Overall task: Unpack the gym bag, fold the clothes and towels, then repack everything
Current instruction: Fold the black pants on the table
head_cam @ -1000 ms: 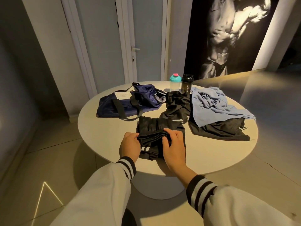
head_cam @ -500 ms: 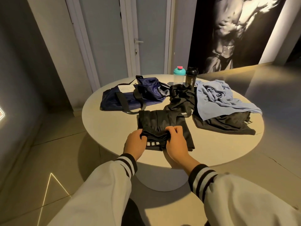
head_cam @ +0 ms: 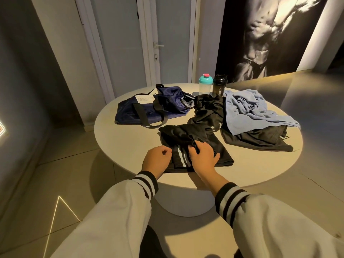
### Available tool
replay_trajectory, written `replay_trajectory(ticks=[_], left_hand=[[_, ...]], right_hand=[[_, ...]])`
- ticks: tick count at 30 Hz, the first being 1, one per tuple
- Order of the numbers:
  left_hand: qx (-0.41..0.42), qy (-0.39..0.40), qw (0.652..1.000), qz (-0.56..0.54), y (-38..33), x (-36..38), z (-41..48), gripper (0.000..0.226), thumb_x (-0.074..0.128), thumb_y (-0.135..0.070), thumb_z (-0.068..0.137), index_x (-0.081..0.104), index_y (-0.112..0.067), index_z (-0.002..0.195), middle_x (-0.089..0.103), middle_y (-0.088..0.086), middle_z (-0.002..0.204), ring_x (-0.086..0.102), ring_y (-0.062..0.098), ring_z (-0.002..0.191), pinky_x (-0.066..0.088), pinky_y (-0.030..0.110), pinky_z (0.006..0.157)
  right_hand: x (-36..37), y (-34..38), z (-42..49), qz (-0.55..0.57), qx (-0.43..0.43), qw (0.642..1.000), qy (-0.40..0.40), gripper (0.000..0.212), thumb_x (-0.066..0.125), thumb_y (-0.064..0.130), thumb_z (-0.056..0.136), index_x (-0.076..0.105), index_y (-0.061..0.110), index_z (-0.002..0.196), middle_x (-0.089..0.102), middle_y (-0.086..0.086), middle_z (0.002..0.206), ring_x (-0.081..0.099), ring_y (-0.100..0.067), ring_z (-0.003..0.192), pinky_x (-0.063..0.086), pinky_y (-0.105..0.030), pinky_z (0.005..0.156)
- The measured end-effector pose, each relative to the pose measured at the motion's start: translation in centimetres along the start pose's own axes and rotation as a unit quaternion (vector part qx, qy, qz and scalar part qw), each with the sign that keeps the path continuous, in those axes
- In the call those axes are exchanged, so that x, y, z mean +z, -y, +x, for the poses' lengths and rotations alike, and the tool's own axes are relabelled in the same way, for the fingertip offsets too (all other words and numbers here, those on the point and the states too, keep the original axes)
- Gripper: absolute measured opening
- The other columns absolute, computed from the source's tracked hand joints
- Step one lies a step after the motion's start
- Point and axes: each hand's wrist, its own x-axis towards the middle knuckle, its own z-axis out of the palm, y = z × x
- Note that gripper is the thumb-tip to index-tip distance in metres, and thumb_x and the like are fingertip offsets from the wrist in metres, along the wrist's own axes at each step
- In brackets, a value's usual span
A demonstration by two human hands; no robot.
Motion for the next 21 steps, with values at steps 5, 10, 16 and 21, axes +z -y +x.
replay_trajectory(ticks=[5,10,16,21], left_hand=[[0.045,-0.017,0.998,0.034,0.1,0.1,1.1,0.026,0.053,-0.022,0.101,0.061,-0.034,0.123,0.059,-0.007,0.122,0.059,0.017,0.113,0.056,0.043,0.098],[0.026,0.034,0.999,0.025,-0.6,0.5,2.7,0.032,0.044,-0.022,0.106,0.062,-0.028,0.132,0.067,0.000,0.123,0.064,0.018,0.108,0.056,0.044,0.098],[0.035,0.074,0.970,0.230,-1.3,1.9,4.0,0.041,0.039,-0.036,0.107,0.051,-0.028,0.146,0.052,0.000,0.149,0.048,0.026,0.133,0.032,0.043,0.116],[0.040,0.038,0.983,0.173,-0.6,2.0,3.7,0.041,0.049,-0.035,0.104,0.055,-0.022,0.143,0.054,-0.001,0.148,0.051,0.021,0.132,0.038,0.043,0.116]], right_hand=[[1.2,-0.4,0.2,-0.043,-0.015,0.999,-0.007,0.012,0.049,0.039,0.098,0.060,0.038,0.091,0.059,0.013,0.102,0.050,-0.016,0.118,0.008,-0.068,0.115],[1.3,-0.3,0.3,-0.060,-0.024,0.998,-0.005,0.023,0.049,0.038,0.100,0.063,0.038,0.118,0.058,0.011,0.118,0.044,-0.015,0.127,0.006,-0.064,0.117],[1.3,-0.2,0.9,-0.005,0.043,0.997,-0.068,0.026,0.044,0.038,0.101,0.062,0.036,0.119,0.064,0.009,0.111,0.054,-0.017,0.120,0.009,-0.059,0.119],[1.4,-0.4,0.3,0.001,0.035,0.996,-0.086,0.030,0.046,0.031,0.101,0.059,0.037,0.127,0.061,0.009,0.123,0.047,-0.015,0.128,0.005,-0.056,0.119]])
